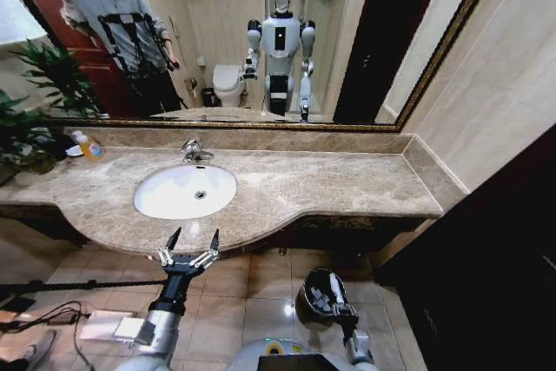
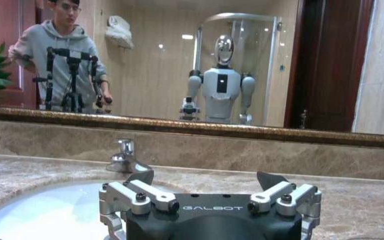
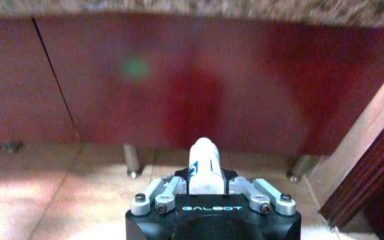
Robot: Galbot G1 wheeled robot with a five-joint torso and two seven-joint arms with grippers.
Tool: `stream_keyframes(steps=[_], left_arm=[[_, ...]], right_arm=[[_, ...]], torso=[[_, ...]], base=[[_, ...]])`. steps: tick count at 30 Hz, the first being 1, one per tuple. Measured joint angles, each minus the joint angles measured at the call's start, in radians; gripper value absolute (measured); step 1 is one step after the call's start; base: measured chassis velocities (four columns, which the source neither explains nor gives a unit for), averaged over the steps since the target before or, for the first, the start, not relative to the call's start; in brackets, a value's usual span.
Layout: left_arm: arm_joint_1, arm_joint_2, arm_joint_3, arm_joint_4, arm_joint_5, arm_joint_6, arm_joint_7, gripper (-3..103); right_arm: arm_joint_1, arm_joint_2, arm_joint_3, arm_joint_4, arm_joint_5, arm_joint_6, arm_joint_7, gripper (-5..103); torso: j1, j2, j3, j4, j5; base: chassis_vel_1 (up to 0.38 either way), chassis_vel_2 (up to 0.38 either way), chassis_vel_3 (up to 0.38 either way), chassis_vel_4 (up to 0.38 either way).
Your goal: Pick up the trash from the sink and place it in the trash bin.
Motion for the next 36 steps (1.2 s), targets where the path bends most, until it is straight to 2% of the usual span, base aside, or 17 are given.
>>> stream_keyframes(steps=[6, 19, 22, 32, 34, 36], left_arm=[[0.0, 0.0, 0.0, 0.0, 0.0, 0.0, 0.0, 100], [0.0, 0.0, 0.0, 0.0, 0.0, 0.0, 0.0, 100], [0.0, 0.0, 0.0, 0.0, 0.0, 0.0, 0.0, 100], [0.0, 0.0, 0.0, 0.0, 0.0, 0.0, 0.0, 100], [0.0, 0.0, 0.0, 0.0, 0.0, 0.0, 0.0, 100], [0.0, 0.0, 0.0, 0.0, 0.0, 0.0, 0.0, 100]], right_arm=[[0.085, 0.0, -0.003, -0.164, -0.025, -0.002, -0.009, 27], [0.233, 0.004, -0.014, -0.401, -0.038, 0.006, -0.03, 27], [0.339, 0.018, -0.008, -0.55, -0.077, 0.022, -0.035, 27], [0.457, 0.038, 0.0, -0.714, -0.071, -0.002, -0.054, 27], [0.465, 0.039, 0.001, -0.728, -0.071, -0.003, -0.058, 25], [0.477, 0.039, 0.002, -0.745, -0.071, -0.007, -0.065, 33]], torso=[[0.0, 0.0, 0.0, -0.0001, 0.0], [0.0, 0.0, 0.0, -0.0001, 0.0], [0.0, 0.0, 0.0, 0.0001, -0.0001], [0.0, 0.0, 0.0, 0.0, 0.0], [0.0, 0.0, 0.0, 0.0, 0.0], [0.0, 0.0, 0.0, 0.0, 0.0]], base=[[0.0, 0.0, 0.0, 0.0], [0.0, 0.0, 0.0, 0.0], [0.0, 0.0, 0.0, 0.0], [0.0, 0.0, 0.0, 0.0], [0.0, 0.0, 0.0, 0.0], [0.0, 0.0, 0.0, 0.0]])
